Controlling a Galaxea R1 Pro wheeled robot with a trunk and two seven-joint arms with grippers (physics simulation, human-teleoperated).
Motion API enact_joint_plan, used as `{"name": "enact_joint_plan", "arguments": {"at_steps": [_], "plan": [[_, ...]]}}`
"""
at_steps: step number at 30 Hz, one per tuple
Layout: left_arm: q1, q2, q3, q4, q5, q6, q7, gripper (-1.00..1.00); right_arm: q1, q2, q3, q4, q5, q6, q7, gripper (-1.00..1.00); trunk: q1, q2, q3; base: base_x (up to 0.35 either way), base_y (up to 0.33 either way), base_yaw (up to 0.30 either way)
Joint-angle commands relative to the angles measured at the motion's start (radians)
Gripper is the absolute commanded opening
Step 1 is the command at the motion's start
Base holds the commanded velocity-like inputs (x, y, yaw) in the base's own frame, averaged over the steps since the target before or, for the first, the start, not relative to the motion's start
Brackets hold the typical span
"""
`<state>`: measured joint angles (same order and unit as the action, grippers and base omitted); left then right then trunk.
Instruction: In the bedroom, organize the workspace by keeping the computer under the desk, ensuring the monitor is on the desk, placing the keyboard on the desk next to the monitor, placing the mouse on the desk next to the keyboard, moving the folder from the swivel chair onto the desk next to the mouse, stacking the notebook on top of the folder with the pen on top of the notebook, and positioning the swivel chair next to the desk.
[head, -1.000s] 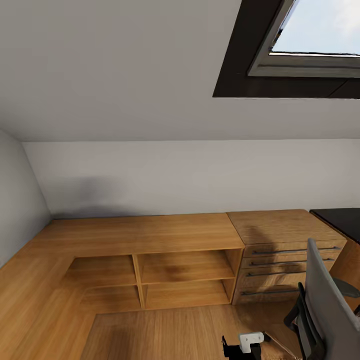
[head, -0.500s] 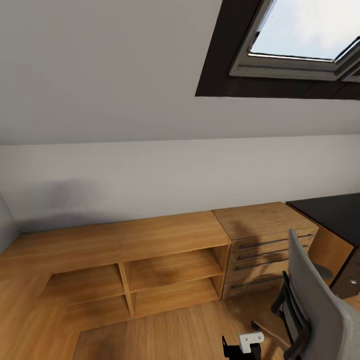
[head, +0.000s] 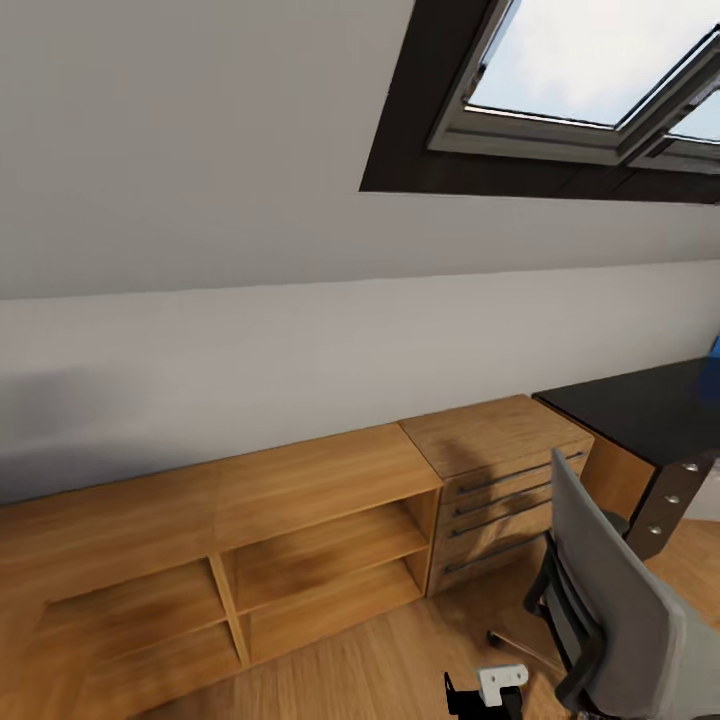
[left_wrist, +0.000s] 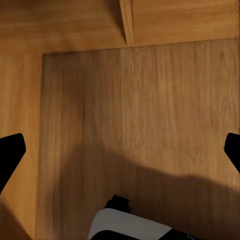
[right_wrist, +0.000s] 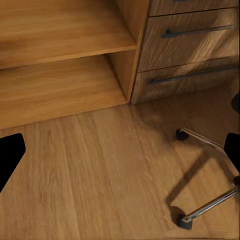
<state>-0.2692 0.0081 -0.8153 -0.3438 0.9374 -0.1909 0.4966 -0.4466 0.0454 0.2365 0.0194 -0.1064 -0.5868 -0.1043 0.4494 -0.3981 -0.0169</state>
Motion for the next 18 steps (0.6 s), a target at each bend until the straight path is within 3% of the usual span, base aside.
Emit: {"name": "enact_joint_plan", "arguments": {"at_steps": [1,18], "plan": [[-0.001,0.001,-0.008,-0.001,0.01,-0.005,0.005,1.0,-0.001,0.001,0.009,0.002,-0.01,-0.004,-0.002,1.0,0.001,-0.002,-0.002,0.022,0.026,-0.286],[-0.001,0.001,-0.008,-0.001,0.011,-0.005,0.005,1.0,-0.001,0.001,0.009,0.002,-0.01,-0.004,-0.002,1.0,0.001,-0.002,-0.002,0.003,0.004,-0.287]]}}
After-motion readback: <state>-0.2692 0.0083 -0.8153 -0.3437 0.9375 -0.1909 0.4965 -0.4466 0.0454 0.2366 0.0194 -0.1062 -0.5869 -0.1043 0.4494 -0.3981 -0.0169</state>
